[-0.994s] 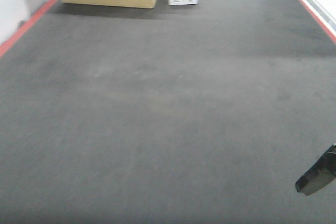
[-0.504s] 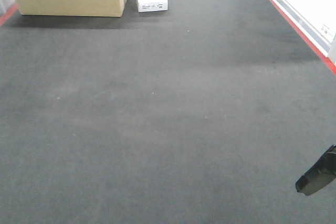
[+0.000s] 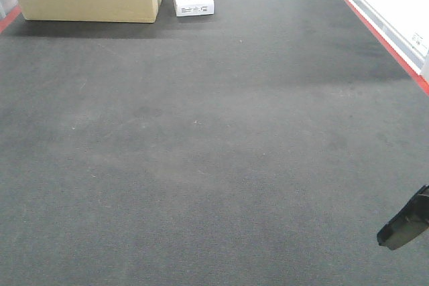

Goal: Move and align brake pads A on conveyor

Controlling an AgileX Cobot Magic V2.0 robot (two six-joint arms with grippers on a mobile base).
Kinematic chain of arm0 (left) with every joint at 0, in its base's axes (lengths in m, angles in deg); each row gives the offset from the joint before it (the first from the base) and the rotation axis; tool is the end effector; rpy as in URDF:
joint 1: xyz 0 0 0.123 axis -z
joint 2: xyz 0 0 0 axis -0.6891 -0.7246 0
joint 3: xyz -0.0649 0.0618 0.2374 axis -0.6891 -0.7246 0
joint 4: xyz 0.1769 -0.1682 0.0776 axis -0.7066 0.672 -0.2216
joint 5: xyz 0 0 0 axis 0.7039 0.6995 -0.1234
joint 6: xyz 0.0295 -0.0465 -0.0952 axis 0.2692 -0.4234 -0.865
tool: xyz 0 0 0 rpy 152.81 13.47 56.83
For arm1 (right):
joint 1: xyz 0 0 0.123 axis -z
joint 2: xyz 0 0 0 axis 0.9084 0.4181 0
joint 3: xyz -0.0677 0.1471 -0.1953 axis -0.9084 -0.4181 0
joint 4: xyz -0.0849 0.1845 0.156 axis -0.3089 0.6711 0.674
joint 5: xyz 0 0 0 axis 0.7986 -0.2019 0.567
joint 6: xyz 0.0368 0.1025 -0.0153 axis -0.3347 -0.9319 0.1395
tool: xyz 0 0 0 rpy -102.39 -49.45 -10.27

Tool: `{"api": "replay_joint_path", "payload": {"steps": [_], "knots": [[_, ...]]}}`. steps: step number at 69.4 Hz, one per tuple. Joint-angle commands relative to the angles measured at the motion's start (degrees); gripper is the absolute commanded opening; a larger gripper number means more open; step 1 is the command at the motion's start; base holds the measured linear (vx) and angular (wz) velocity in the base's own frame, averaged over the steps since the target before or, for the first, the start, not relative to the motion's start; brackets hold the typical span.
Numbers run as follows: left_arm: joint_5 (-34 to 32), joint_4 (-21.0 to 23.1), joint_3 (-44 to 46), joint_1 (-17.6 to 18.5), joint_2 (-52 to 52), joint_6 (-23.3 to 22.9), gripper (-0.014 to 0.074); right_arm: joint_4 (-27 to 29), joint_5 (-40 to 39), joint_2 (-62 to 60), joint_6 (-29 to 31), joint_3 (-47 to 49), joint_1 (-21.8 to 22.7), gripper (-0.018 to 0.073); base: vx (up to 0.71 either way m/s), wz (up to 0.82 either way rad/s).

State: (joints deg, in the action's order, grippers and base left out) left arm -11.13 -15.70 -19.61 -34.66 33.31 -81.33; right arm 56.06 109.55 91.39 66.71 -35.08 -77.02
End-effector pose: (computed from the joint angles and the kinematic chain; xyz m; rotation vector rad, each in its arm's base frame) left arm 0.1030 -0.0016 0.3417 0.0808 2.1861 0.0470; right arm 0.1415 0.0376 0.2995 -0.0315 2.1723 0.3202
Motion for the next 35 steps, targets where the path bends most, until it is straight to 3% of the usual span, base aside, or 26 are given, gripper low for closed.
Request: {"api": "replay_joint_path", "payload": {"steps": [1, 35], "knots": [[-4.72, -0.47, 1.21, 0.23, -0.3, -0.29, -0.0006, -0.05, -4.83, 0.13, 0.54, 1.83, 0.25, -0.0012, 0.0, -0.01], [-4.72, -0.47, 1.21, 0.23, -0.3, -0.29, -0.0006, -0.05, -4.83, 0.13, 0.54, 1.83, 0.25, -0.0012, 0.0, 0.0]]}}
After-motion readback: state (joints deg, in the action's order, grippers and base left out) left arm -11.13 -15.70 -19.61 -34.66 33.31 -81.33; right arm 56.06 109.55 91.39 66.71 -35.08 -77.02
